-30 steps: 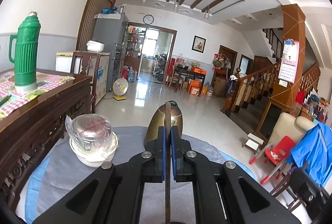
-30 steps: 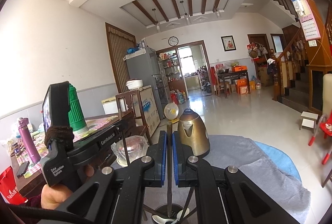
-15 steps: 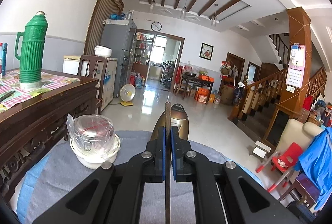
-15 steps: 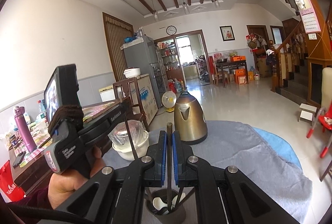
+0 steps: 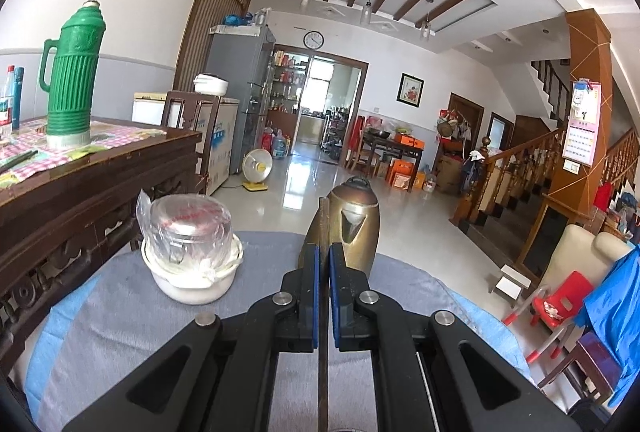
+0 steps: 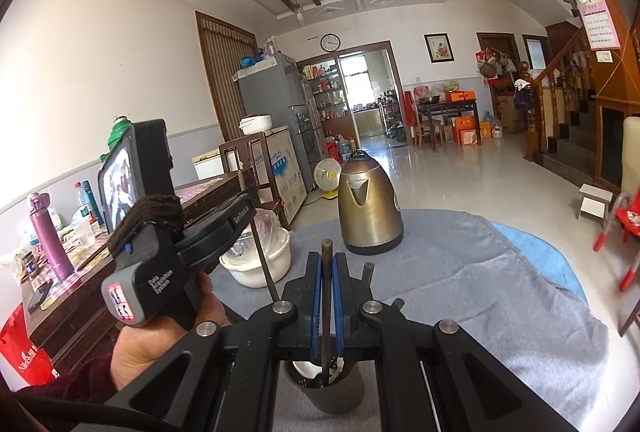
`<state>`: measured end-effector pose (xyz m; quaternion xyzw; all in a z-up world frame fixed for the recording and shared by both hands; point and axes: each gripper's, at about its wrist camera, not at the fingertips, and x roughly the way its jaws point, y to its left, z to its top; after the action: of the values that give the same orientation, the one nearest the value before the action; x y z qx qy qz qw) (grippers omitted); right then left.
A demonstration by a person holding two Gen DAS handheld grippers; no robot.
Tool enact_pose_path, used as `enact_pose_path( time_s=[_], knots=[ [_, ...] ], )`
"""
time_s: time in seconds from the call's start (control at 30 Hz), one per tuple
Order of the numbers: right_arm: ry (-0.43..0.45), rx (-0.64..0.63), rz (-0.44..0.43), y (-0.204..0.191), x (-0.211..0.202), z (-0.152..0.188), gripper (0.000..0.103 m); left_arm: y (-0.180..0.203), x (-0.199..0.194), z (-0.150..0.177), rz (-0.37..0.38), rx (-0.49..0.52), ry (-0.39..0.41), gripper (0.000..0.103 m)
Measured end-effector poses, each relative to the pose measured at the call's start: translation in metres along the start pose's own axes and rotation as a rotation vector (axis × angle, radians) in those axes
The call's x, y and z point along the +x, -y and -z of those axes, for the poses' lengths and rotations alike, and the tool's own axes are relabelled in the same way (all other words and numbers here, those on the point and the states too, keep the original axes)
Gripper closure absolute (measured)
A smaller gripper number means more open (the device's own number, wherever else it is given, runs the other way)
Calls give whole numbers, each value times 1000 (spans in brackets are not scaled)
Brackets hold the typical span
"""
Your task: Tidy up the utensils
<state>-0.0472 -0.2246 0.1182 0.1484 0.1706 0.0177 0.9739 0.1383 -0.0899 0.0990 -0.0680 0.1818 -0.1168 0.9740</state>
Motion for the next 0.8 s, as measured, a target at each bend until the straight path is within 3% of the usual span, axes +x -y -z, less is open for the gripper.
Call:
enact_pose_path(
  time_s=[0.5, 0.57, 0.6, 0.63, 0.7, 0.8],
  knots=[
    [-52, 23, 18, 4, 4, 6, 96, -12, -25, 6, -32, 33, -37, 96],
    [-79, 41, 6, 8, 5, 7, 96, -14, -33, 4, -30, 45, -42, 83],
    [-90, 53, 1, 11, 5, 7, 96, -16, -38, 3, -27, 46, -44, 70],
    [-95, 65, 0, 13, 4, 7, 96, -18, -43, 2, -27, 45, -42, 64],
    [-104, 101, -11, 20, 1, 7, 95, -22, -57, 1, -20, 48, -28, 63],
    [-90, 145, -15, 31, -9, 6, 95, -26, -81, 1, -21, 82, -15, 46]
  ],
)
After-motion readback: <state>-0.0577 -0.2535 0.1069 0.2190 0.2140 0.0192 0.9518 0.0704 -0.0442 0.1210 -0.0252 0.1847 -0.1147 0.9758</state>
